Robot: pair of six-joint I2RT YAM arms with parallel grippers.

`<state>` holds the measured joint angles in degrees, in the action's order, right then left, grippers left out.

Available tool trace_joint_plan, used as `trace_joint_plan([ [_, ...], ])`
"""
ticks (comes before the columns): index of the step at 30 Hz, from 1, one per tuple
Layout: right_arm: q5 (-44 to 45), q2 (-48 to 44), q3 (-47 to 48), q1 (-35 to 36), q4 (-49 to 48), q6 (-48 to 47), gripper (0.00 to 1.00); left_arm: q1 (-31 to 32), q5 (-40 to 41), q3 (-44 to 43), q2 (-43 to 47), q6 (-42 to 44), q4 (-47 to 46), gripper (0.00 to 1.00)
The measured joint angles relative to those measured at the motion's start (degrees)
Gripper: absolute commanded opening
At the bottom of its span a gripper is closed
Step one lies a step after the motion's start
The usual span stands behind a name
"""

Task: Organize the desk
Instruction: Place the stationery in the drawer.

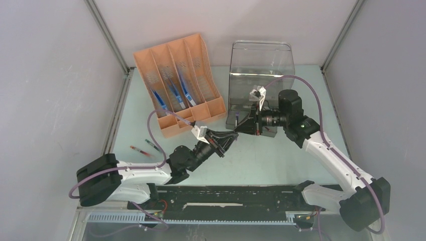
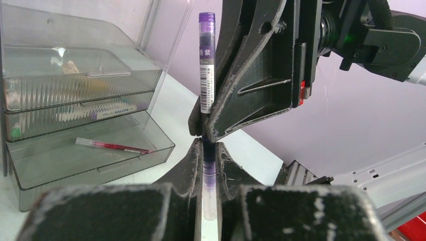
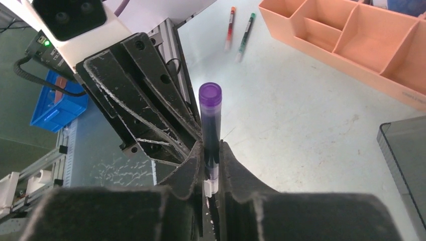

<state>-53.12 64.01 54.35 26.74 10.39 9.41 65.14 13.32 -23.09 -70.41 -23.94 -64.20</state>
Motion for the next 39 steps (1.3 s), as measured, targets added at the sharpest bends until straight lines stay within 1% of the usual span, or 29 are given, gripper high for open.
trace_joint_plan([
  [1,0.2,0.0,0.0,0.0,0.0,-0.2,0.01,0.0,0.0,0.0,-0.1,-0.1,-0.2,0.1],
  [3,0.5,0.0,-0.1,0.0,0.0,-0.3,0.0,0.0,0.0,0.0,-0.2,-0.2,-0.3,0.21],
  [4,0.6,0.0,-0.1,0.0,0.0,-0.3,0.0,0.0,0.0,0.0,-0.2,-0.2,-0.3,0.27],
  [5,0.5,0.0,-0.1,0.0,0.0,-0.4,0.0,0.0,0.1,0.0,-0.2,-0.2,-0.3,0.36],
  [10,0.8,0.0,-0.1,0.0,0.1,-1.3,0.0,0.2,1.0,0.5,0.7,-0.1,-0.4,0.67],
  [16,2.6,-0.2,-0.1,0.0,1.5,-5.0,0.0,0.3,4.0,5.1,6.7,2.3,0.8,0.97],
  [17,3.2,-0.2,-0.1,0.0,2.1,-6.2,0.0,0.3,4.8,5.9,8.0,3.0,1.4,0.99],
  [19,4.3,-0.3,-0.1,0.0,3.5,-9.2,0.0,0.3,6.6,7.4,10.4,3.6,2.8,1.0],
  [22,7.7,-0.5,0.0,0.6,7.2,-16.1,0.0,0.3,10.2,9.3,14.6,4.1,6.5,1.0],
  [26,18.1,-0.7,0.0,4.0,10.7,-25.7,0.0,0.3,15.7,11.1,20.4,4.1,14.1,1.0],
  [29,27.1,-0.3,0.0,6.1,11.3,-31.1,0.0,-0.1,20.0,12.6,24.9,3.8,20.3,1.0],
  [30,31.2,-0.1,-0.1,6.6,10.8,-33.0,0.0,-0.2,20.7,13.0,25.7,3.6,21.2,1.0],
  [32,36.6,0.3,-0.7,7.0,9.3,-35.3,0.0,-0.6,22.3,14.2,28.1,3.1,23.6,1.0],
  [36,49.5,1.0,-4.6,7.1,3.3,-39.5,0.0,-1.6,24.9,17.6,34.0,1.5,28.5,1.0],
  [39,55.6,2.5,-6.3,6.8,0.8,-41.4,0.0,-2.1,26.6,19.7,38.3,0.2,31.7,1.0],
])
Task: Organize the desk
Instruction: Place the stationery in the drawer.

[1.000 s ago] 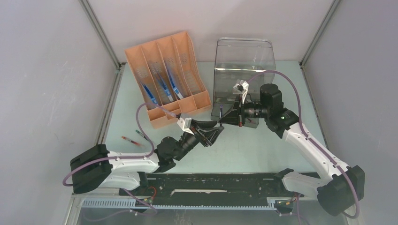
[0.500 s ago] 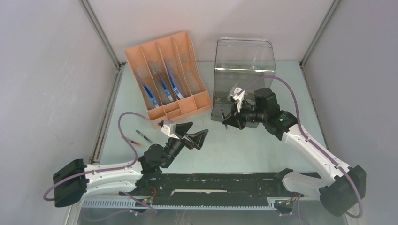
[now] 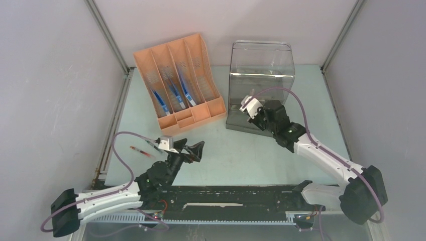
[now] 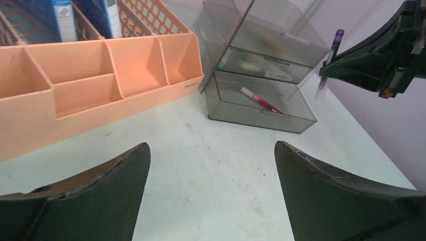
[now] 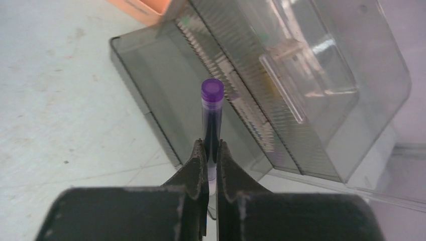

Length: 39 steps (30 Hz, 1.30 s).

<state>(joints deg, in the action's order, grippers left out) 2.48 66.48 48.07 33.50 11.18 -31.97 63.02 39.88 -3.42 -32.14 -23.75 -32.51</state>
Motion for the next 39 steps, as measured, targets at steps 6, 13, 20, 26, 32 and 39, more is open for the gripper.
trace_joint_plan([
  [6,5.1,3.7,-0.3,-2.1,-4.0,-1.0,0.0,-0.3,2.1,1.9,5.7,-1.7,4.4,1.0],
  [13,6.8,8.3,-0.3,-5.5,-5.6,-1.0,0.0,-0.6,3.3,2.8,7.8,-2.8,7.3,1.0],
  [20,7.5,11.3,-0.3,-6.1,-6.4,-1.0,0.09,-0.9,3.5,2.8,8.4,-3.4,8.5,1.0],
  [26,7.5,13.1,-0.3,-6.1,-6.7,-1.2,0.26,-1.2,3.6,2.8,9.4,-4.1,9.8,1.0],
  [32,6.4,13.4,-0.3,-6.1,-5.8,-1.0,0.43,-1.9,3.7,2.7,10.2,-5.0,11.3,1.0],
  [39,2.6,13.4,0.7,-6.0,-1.4,-1.2,0.51,-5.5,2.9,2.8,10.4,-7.5,15.6,1.0],
])
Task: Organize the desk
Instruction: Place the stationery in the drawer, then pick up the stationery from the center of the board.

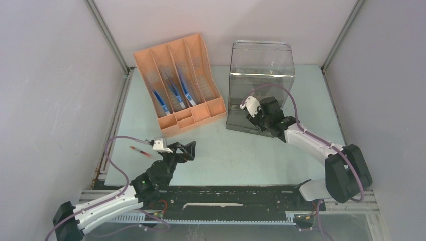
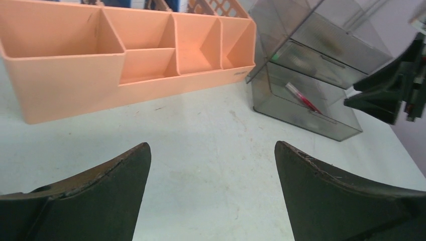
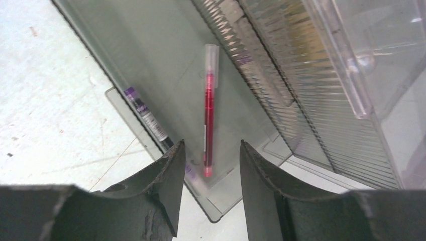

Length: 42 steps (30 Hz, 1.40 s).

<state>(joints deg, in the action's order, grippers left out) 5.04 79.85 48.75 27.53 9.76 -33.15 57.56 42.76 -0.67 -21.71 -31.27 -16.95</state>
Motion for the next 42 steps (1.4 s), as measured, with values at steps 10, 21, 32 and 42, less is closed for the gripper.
trace_joint_plan([
  [10,-5.6,-3.5,0.7,2.6,5.8,-0.9,0.52,-12.5,-8.1,0.0,0.0,-6.5,8.0,1.0],
  [21,-8.5,-6.6,0.7,3.2,8.0,-2.2,0.52,-26.9,-13.7,-2.2,-2.2,-15.3,19.9,0.88],
  [32,-10.7,-7.4,0.7,2.1,9.4,-2.9,0.52,-32.2,-9.2,-19.9,-19.0,-27.1,41.3,0.81],
  [42,-12.9,-9.4,0.7,1.0,9.8,-3.0,0.52,-34.3,-5.9,-33.5,-42.4,-32.5,54.7,0.79],
])
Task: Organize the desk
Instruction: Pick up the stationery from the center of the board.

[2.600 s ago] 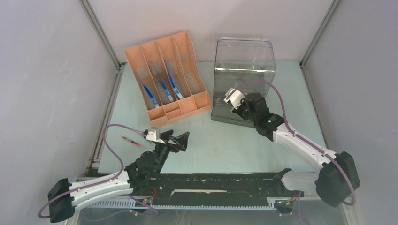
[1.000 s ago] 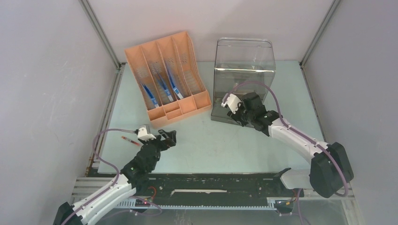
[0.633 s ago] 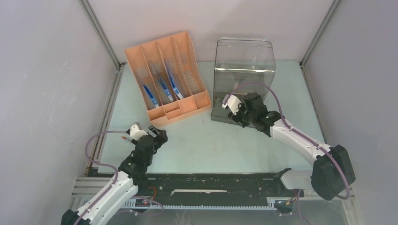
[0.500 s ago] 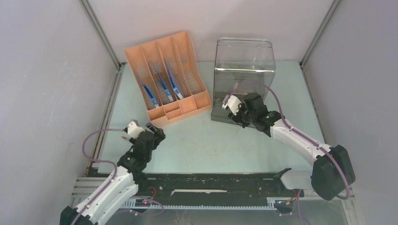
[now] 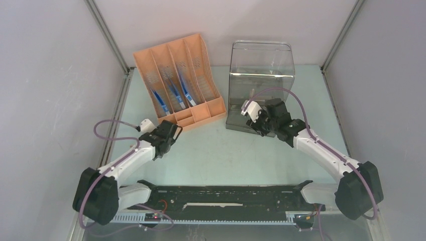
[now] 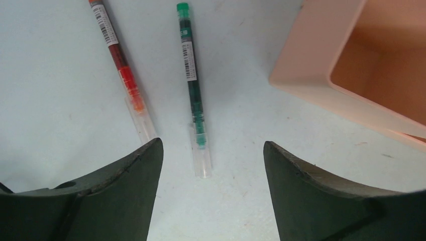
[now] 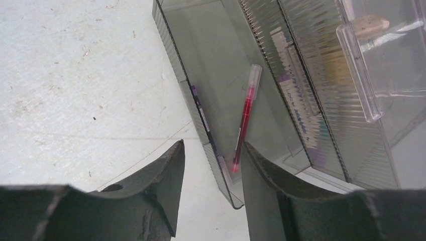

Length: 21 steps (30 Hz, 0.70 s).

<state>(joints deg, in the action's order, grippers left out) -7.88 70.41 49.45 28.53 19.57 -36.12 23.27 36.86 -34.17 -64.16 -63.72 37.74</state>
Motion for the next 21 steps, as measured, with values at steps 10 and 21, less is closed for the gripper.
trace_joint_plan([
  [10,-1.4,-0.3,0.0,-0.3,0.5,0.0,0.53,-2.3,-0.1,-1.7,-7.9,-0.3,1.2,0.64],
  [21,-1.7,-0.3,0.0,-0.3,0.8,0.0,0.53,-6.1,-1.7,-1.7,-12.4,0.8,-0.9,0.43],
])
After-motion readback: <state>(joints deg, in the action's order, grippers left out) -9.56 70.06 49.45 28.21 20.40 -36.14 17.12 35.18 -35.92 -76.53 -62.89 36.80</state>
